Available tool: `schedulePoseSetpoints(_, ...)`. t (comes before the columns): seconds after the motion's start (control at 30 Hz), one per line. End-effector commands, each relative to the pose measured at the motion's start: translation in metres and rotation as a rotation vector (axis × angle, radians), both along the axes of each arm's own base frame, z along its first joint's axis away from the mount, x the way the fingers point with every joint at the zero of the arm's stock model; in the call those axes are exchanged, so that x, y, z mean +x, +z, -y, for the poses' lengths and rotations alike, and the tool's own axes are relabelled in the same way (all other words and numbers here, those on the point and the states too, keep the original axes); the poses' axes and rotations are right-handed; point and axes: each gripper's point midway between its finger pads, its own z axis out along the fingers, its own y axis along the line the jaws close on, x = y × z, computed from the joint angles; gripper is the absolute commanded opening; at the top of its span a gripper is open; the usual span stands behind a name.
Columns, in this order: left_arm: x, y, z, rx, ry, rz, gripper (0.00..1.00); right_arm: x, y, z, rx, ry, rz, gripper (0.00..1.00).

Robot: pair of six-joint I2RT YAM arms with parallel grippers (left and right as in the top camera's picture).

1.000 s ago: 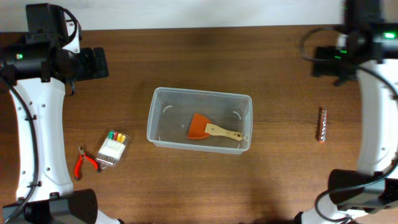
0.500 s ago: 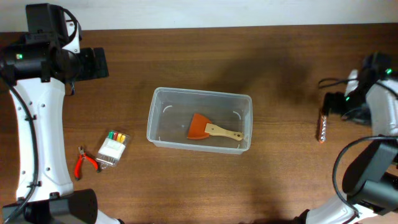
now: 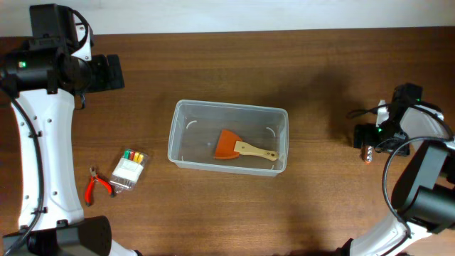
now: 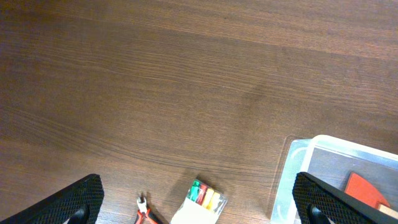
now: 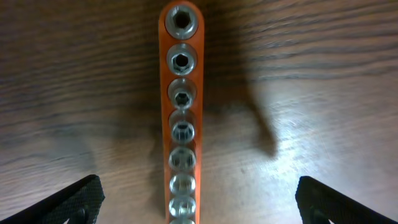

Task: Pack container
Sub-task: 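Grasp the orange socket rail with the right gripper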

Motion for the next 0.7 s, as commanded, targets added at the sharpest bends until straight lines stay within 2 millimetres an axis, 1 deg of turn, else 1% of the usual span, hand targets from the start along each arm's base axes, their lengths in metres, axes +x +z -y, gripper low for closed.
schedulePoseSetpoints(0.0,-0.001,-0.005,0.001,-0.011,-0.005,-0.02,0.99,-0.004,-0.017,-0.004,0.022,0.016,-0.041,1.0)
schedulePoseSetpoints(0.23,-0.001,-0.006,0.001,-0.011,-0.005,-0.022,0.99,-0.013,-0.038,-0.005,0.038,0.009,-0.101,0.99)
schedulePoseSetpoints(0.3,-0.001,-0.005,0.001,-0.011,-0.005,-0.021,0.99,-0.014,-0.041,-0.006,0.043,0.005,-0.108,0.9)
schedulePoseSetpoints(0.33,-0.001,-0.006,0.001,-0.011,-0.005,-0.022,0.99,-0.014,-0.041,-0.007,0.046,0.005,-0.111,0.81)
schedulePoseSetpoints(0.37,-0.001,-0.005,0.001,-0.01,-0.005,-0.021,0.99,-0.014,-0.041,-0.007,0.046,0.005,-0.111,0.75)
schedulePoseSetpoints(0.47,-0.001,-0.005,0.001,-0.011,-0.005,-0.021,0.99,-0.014,-0.041,-0.007,0.046,0.005,-0.111,0.6)
schedulePoseSetpoints(0.57,-0.001,-0.006,0.001,-0.011,-0.005,-0.022,0.99,-0.014,-0.041,-0.007,0.046,0.005,-0.111,0.49)
schedulePoseSetpoints(0.67,-0.001,-0.006,0.001,-0.011,-0.005,-0.022,0.99,-0.015,-0.041,-0.007,0.046,0.005,-0.112,0.43)
